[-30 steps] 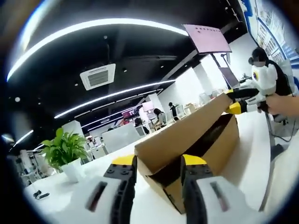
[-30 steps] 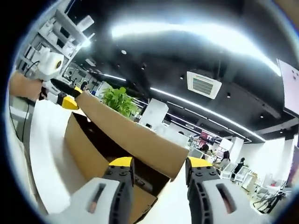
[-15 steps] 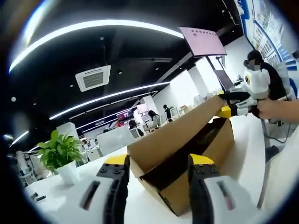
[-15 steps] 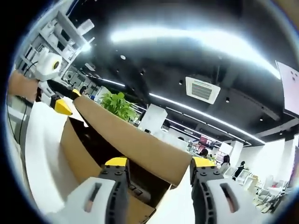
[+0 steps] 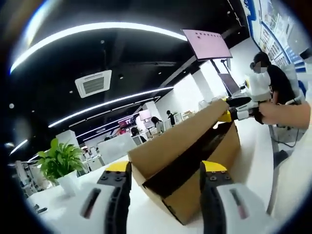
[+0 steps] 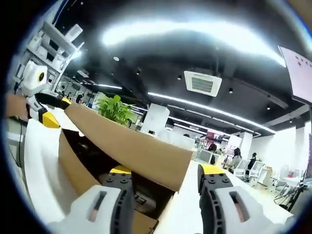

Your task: Operate the shoe box by opening the lid, removing the specified soft item, and placing it in the target area until the item is outside and the box remains undamaged.

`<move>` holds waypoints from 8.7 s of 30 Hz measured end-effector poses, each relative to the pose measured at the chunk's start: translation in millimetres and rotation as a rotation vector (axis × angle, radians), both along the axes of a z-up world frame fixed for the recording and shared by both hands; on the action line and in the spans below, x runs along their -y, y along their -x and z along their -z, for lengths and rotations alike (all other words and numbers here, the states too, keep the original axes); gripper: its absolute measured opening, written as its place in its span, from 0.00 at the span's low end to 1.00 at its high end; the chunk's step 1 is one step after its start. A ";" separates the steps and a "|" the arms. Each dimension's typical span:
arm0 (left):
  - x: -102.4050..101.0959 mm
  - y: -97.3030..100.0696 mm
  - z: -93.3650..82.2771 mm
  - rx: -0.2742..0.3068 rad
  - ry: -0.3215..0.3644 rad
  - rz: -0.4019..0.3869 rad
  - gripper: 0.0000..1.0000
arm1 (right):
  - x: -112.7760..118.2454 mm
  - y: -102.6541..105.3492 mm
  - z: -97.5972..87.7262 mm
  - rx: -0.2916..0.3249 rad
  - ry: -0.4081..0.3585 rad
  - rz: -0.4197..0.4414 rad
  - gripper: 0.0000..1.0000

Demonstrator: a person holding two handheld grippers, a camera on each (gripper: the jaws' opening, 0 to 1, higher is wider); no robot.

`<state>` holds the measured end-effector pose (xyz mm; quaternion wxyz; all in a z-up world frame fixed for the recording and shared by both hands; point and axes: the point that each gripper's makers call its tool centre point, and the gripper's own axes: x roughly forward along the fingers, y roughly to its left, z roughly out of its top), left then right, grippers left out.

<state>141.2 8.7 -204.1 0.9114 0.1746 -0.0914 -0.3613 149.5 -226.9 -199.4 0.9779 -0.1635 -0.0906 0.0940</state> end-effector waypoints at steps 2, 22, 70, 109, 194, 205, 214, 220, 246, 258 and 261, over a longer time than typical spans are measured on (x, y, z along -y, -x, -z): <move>-2.4 0.9 -3.5 -0.004 0.015 0.003 0.57 | -2.0 0.5 -5.5 0.049 0.004 0.008 0.41; -1.5 20.2 -1.5 0.068 -0.128 0.062 0.60 | 22.7 -1.6 -28.4 0.210 -0.018 0.136 0.23; 29.5 -1.6 53.0 -0.325 -0.615 0.455 0.27 | 23.2 -6.0 -40.5 0.236 -0.130 0.166 0.14; 20.6 -2.5 78.5 -0.503 -0.758 0.559 0.03 | 41.4 -23.2 -54.8 0.210 -0.137 0.214 0.02; 18.3 2.2 81.3 -0.502 -0.863 0.525 0.03 | 55.4 -163.2 -70.3 -0.293 -0.212 0.071 0.01; 19.0 0.9 80.3 -0.460 -0.853 0.528 0.04 | 57.8 -176.9 -63.7 -0.317 -0.205 0.097 0.00; 19.4 -0.4 80.1 -0.468 -0.849 0.516 0.04 | 58.0 -172.0 -66.2 -0.230 -0.247 0.143 0.00; 19.6 -0.6 79.9 -0.441 -0.850 0.515 0.04 | 55.5 -174.8 -65.4 -0.177 -0.067 0.223 0.01; 20.4 -1.4 79.9 -0.454 -0.836 0.522 0.04 | 59.6 -194.6 -50.9 -0.215 -0.123 0.239 0.00; 20.4 -1.4 80.3 -0.452 -0.835 0.527 0.04 | 63.3 -216.1 -32.0 -0.368 -0.190 0.224 0.00; 20.4 -1.5 80.3 -0.454 -0.836 0.527 0.04 | 64.6 -218.7 -28.5 -0.381 -0.209 0.222 0.00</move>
